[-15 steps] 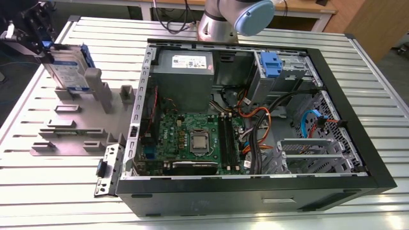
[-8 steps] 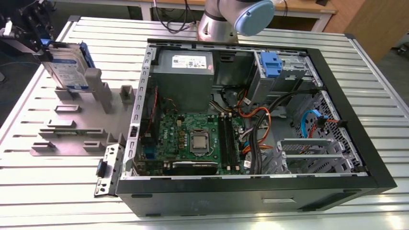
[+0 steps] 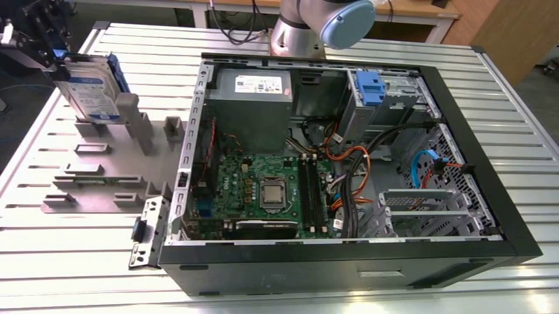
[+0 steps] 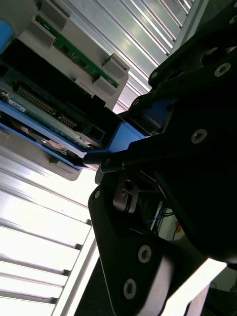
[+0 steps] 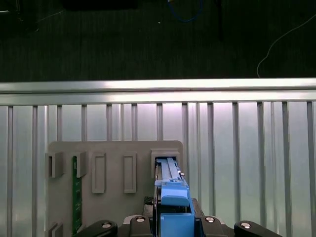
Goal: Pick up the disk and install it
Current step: 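Pick up the disk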
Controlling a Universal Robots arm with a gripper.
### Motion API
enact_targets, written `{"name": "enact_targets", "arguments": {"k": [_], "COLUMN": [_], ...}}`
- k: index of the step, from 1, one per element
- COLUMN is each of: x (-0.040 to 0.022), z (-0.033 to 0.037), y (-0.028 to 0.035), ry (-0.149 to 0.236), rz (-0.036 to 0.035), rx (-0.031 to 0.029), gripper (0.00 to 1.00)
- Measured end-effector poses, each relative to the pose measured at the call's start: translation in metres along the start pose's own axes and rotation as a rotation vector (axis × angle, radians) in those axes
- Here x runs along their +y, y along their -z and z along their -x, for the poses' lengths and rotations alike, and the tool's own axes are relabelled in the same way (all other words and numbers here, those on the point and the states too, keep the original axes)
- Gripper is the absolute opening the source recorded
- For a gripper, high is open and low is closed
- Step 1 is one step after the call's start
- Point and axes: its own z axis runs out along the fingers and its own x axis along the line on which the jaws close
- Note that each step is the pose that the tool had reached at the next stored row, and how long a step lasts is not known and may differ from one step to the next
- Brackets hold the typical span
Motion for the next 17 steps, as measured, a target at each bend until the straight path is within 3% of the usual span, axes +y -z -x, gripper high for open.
{"name": "enact_targets", "arguments": {"k": [17], "x": [0.0001], "z": [0.0001], "y": [0.0113], "ry": [0.000], "rz": [0.0000], "rx": [0.0014], "gripper": [0.36]}}
